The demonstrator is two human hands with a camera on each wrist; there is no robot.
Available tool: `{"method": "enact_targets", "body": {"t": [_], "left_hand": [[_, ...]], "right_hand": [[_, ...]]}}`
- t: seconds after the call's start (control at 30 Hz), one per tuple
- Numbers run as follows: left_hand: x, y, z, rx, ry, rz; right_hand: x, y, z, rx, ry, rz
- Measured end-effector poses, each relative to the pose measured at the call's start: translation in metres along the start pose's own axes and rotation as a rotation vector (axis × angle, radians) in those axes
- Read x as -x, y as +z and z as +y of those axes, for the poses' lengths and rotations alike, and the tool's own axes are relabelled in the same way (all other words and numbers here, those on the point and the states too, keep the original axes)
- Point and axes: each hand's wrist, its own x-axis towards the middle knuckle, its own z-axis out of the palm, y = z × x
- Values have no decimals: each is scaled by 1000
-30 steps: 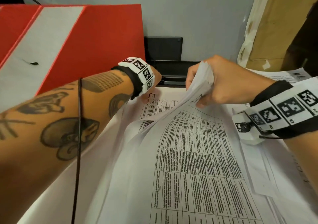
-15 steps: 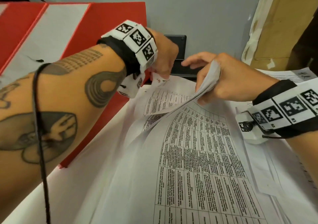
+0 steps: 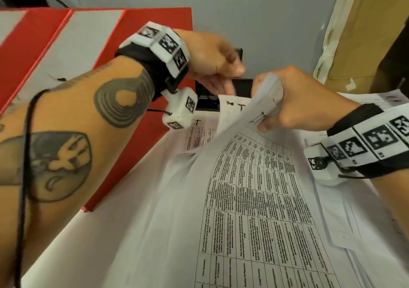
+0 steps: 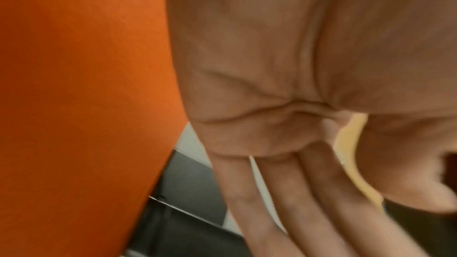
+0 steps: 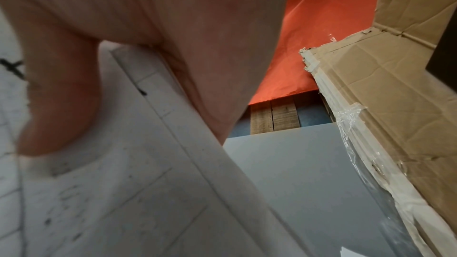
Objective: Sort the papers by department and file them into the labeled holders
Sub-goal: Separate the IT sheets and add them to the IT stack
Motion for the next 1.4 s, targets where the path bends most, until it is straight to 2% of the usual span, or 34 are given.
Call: {"method": "enact_targets", "body": {"t": [0.07,0.13,0.17,0.27,0.43,0.6,0.83,0.93,1.03,1.17,1.3,1.4], "left_hand": [[-21,8,-18,-425,-102,68],[-38,19,-38,-794,-248,-8],[-44,25,-46,-876,-323,-59],[-63,31,-63,-1032,-430,-107],[-45,35,-39,-1095,-350,2],[-42,30,-32,-1009,-311,103],[-19,14,-6,-1092,-305,264],[-12,6,10,-1001,-263,188],[3,-3,29,-858,-125,88],[17,-5,45,-669,-3,-12],[22,-4,45,-500,86,12],[16,-7,32,-231,110,77]], "right_hand": [[1,0,-2,-17,19,-2],[1,-1,-3,-8,38,-27],[1,-1,-3,1,40,-45],[1,-3,-5,21,48,-111],[1,-3,-4,9,62,-133],[2,-1,-3,7,70,-129],[2,0,-3,-15,51,-152],[1,1,-1,-28,67,-115],[-2,3,-2,-28,69,-35],[-1,1,-4,-36,40,-55],[1,2,-3,-10,42,-39],[2,0,-5,-2,59,-39]]}}
